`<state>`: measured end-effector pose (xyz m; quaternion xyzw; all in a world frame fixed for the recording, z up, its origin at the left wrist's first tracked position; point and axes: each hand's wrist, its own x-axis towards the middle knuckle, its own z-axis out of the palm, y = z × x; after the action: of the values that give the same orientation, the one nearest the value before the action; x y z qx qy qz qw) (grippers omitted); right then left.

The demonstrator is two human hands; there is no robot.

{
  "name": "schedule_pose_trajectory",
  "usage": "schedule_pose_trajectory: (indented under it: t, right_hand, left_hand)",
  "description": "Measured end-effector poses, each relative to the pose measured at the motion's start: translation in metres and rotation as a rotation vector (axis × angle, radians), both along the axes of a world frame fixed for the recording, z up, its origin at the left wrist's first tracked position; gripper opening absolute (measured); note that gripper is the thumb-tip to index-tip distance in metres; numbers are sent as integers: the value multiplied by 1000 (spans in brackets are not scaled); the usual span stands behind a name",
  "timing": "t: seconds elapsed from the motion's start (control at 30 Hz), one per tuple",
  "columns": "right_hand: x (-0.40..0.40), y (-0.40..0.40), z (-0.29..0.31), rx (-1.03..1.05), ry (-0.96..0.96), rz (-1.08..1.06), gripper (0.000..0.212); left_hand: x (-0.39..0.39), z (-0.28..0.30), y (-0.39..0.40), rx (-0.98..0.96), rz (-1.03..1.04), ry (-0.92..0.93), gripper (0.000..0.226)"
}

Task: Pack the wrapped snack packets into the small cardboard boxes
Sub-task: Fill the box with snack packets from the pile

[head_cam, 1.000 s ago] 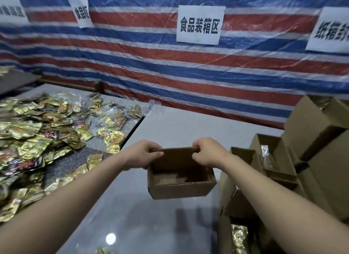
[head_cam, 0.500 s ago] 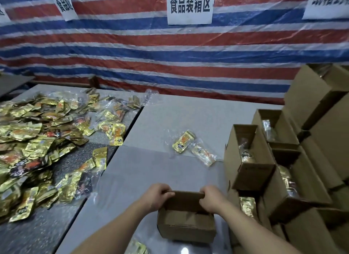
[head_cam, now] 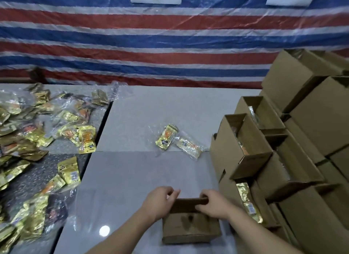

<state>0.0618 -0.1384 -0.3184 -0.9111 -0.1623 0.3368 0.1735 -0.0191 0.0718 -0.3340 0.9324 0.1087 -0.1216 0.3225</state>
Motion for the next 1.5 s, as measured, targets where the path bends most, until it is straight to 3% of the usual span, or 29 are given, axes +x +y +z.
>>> schedule_pose_trajectory:
  t: [0.07,0.13,0.27,0.4,0.6,0.73,0.8,0.93,1.03,1.1,1.17,1.27,1.33,1.5]
  right_hand:
    - [6,3,9,6,2,23,45]
    - [15,5,18,48,-35,-13,55]
    - [35,6,31,131,-121,-156,56]
    - [48,3,26,191,-114,-219,35]
    - [59,-1,4,262,-178,-163,43]
    - [63,-6,-14,255,-160,-220,32]
    - [66,-6,-17,253,-119,-263,30]
    - [76,8,-9,438,-11,-483,3]
    - [85,27,19,690,27,-693,12]
    - [91,36,48,871,68,-739,56]
    - [92,41,80,1067,199,-718,88]
    - [89,51,123,1355,428,-581,88]
    - [84,55,151,1451,498,-548,69]
    - [69,42,181,1483,487,-566,52]
  left_hand:
    - [28,7,3,51,-7,-78,38]
    - [70,13,8,155,-78,-133,36]
    - [161,5,12,520,-349,-147,41]
    - [237,-32,6,869,-558,-114,81]
    - [315,-93,-16,1061,-686,60,101]
    - [323,-107,-23,1004,-734,74,78]
    - [311,-105,-19,939,-693,76,78]
    - [273,-68,-10,584,-466,82,87]
    - [243,1,-4,147,-278,12,107]
    - [219,58,-1,-85,-198,-57,106]
    - [196,111,-2,-204,-210,-191,87]
    - [164,170,-16,-149,-286,-331,79]
    - [145,193,-32,-55,-269,-391,90]
    - [111,217,-58,207,-242,-496,87]
